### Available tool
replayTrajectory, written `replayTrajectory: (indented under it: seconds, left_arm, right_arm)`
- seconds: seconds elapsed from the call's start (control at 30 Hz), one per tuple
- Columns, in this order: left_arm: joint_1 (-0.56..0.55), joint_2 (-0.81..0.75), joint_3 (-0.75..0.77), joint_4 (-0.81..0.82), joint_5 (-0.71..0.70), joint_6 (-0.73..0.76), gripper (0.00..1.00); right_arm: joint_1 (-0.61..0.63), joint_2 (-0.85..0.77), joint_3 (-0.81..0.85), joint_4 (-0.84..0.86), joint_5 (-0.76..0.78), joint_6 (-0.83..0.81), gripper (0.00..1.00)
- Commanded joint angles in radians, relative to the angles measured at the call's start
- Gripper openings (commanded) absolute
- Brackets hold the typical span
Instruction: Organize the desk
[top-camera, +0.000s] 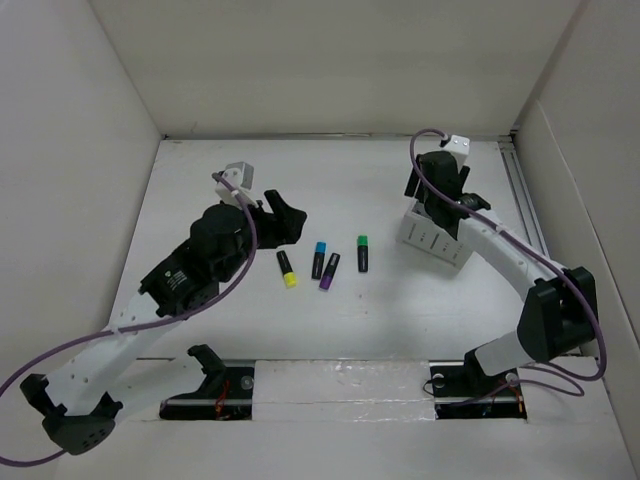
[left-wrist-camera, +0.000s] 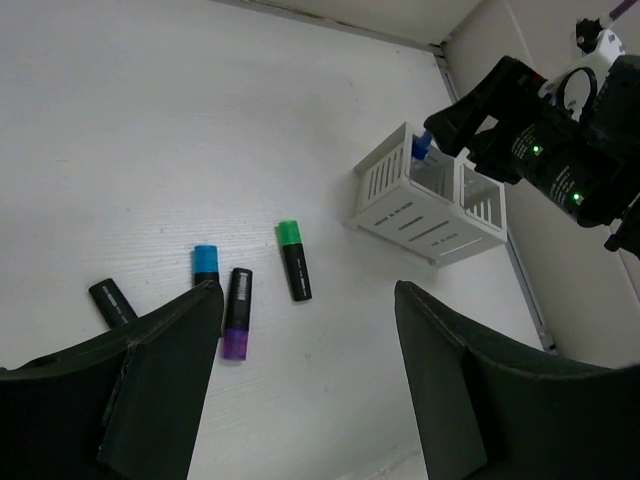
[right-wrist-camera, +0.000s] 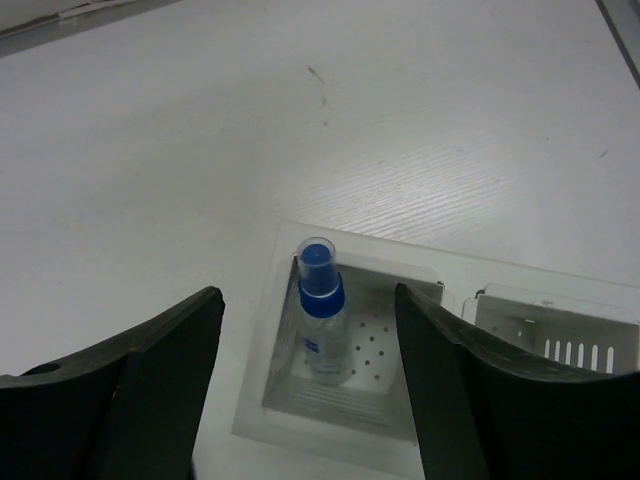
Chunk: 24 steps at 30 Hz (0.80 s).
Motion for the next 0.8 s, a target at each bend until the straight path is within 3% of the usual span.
replayTrajectory:
  seconds: [0.0, 0.1, 0.13, 0.2, 0.23, 0.3, 0.4, 0.47, 0.5, 0.53, 0.57, 0.63, 0.77]
  left_arm:
    - [-0.001, -0.055, 0.027, -0.055, -0.079, -0.033, 0.66]
    - [-0.001, -0.085, 0.039, -0.089, -0.116, -0.033, 0.66]
    - [-0.001, -0.093, 0.041, -0.092, -0.124, -0.033, 0.66]
    - [-0.001, -0.104, 0.041, -0.095, -0.132, -0.030, 0.66]
    - [-0.001, -0.105, 0.041, -0.095, -0.133, -0.030, 0.66]
    - [-0.001, -0.104, 0.042, -0.099, -0.133, -0.024, 0.66]
    - [-0.001, -0.092, 0.045, -0.091, -0.136, -0.015, 0.66]
    - [-0.001, -0.081, 0.045, -0.071, -0.136, 0.001, 0.66]
    - [-0.001, -0.075, 0.052, -0.066, -0.133, 0.007, 0.66]
    - [-0.001, -0.067, 0.055, -0.059, -0.124, 0.021, 0.66]
    - [-0.001, -0.052, 0.062, -0.051, -0.116, 0.033, 0.66]
    - [-0.001, -0.029, 0.090, -0.049, -0.102, 0.060, 0.66]
    - [0.022, -0.003, 0.116, -0.028, -0.075, 0.085, 0.66]
  right_arm:
    - [0.040, -0.060, 0.046, 0.030, 0.061, -0.018, 0.76]
    - [0.082, -0.090, 0.092, 0.006, 0.066, -0.047, 0.77]
    - [0.098, -0.114, 0.100, -0.003, 0.064, -0.051, 0.70]
    - [0.136, -0.140, 0.088, -0.002, 0.043, -0.068, 0.46]
    - [0.170, -0.159, 0.072, 0.003, 0.029, -0.074, 0.21]
    - [0.190, -0.163, 0.022, -0.012, -0.064, -0.059, 0.00]
    - [0.221, -0.134, -0.064, 0.009, -0.181, -0.042, 0.00]
    - [0.239, -0.072, -0.080, 0.003, -0.213, -0.032, 0.19]
    - [0.251, -0.043, -0.075, -0.012, -0.224, -0.030, 0.32]
    - [0.260, -0.012, -0.063, -0.028, -0.224, -0.031, 0.51]
    - [0.274, 0.052, -0.049, -0.035, -0.229, -0.053, 0.60]
    - [0.283, 0.123, 0.000, -0.065, -0.232, -0.059, 0.67]
    - [0.273, 0.244, 0.042, -0.049, -0.264, -0.059, 0.68]
